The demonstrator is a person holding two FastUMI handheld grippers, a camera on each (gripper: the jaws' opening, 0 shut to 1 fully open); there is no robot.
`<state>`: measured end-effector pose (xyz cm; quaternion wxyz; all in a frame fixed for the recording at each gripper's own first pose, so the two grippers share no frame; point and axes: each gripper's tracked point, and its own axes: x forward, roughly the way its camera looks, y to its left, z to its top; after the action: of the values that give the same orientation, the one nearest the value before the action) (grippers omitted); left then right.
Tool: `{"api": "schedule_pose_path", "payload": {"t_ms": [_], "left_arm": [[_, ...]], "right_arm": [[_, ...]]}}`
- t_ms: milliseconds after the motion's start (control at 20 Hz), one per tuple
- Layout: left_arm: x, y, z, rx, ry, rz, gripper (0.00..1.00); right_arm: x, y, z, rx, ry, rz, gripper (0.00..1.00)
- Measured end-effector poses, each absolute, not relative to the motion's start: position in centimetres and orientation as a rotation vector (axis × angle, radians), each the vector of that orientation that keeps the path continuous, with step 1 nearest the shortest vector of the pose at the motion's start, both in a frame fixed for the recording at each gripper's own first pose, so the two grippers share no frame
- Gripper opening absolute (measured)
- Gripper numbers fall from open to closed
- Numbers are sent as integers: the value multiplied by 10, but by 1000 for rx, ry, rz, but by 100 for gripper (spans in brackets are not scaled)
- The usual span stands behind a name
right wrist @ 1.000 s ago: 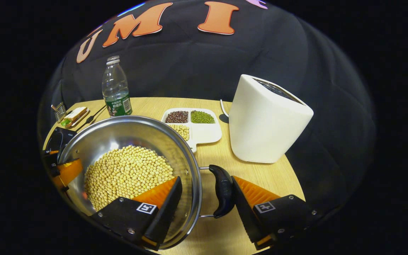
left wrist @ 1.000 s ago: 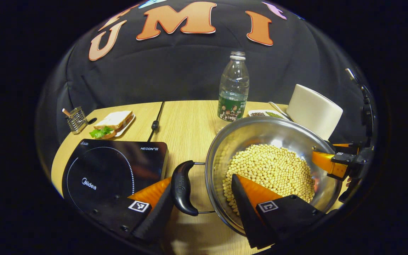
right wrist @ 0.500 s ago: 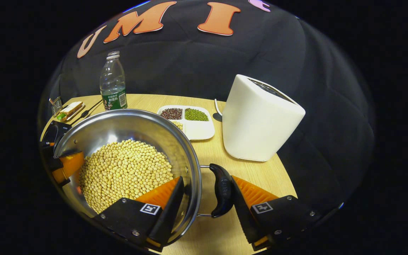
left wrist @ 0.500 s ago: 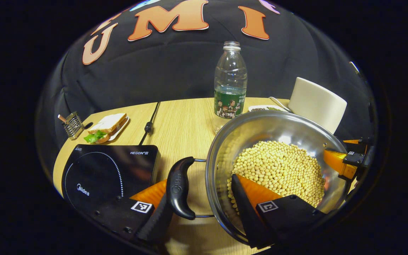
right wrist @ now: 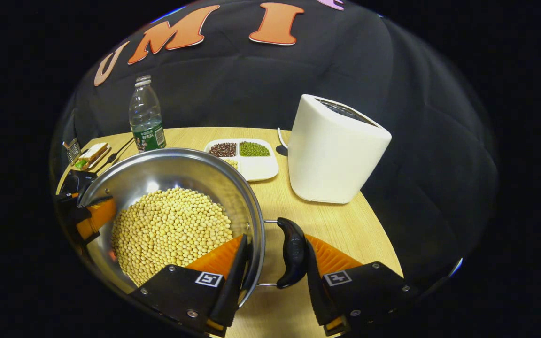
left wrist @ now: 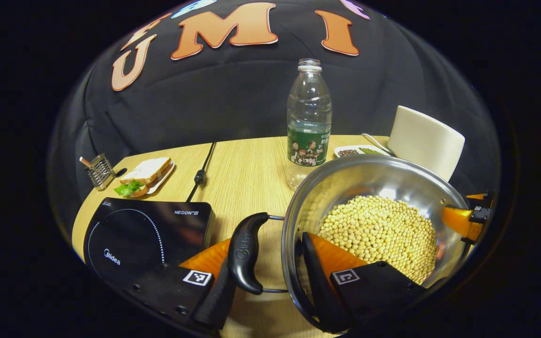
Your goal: First push the handle of the pot to place it horizontally, then grasp the pot with both hands and set it on the induction cooktop.
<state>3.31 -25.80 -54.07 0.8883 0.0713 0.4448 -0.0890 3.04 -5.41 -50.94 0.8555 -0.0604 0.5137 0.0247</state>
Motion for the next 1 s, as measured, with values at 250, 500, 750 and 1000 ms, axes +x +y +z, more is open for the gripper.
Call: {"api": "schedule_pose_path", "payload": {"t_ms": [250, 500, 750, 1000], "left_arm": [[31, -256, -539, 145, 935, -210, 74], [30, -255, -530, 148, 934, -214, 76], [35, -252, -505, 152, 894, -221, 75], [37, -240, -472, 143, 869, -216, 76]], "right_arm": [[25, -50, -505, -69, 1098, 40, 60], [23, -52, -496, -72, 1084, 35, 59], [26, -54, -469, -66, 1042, 24, 55], [25, -41, -438, -57, 1024, 18, 59]]}}
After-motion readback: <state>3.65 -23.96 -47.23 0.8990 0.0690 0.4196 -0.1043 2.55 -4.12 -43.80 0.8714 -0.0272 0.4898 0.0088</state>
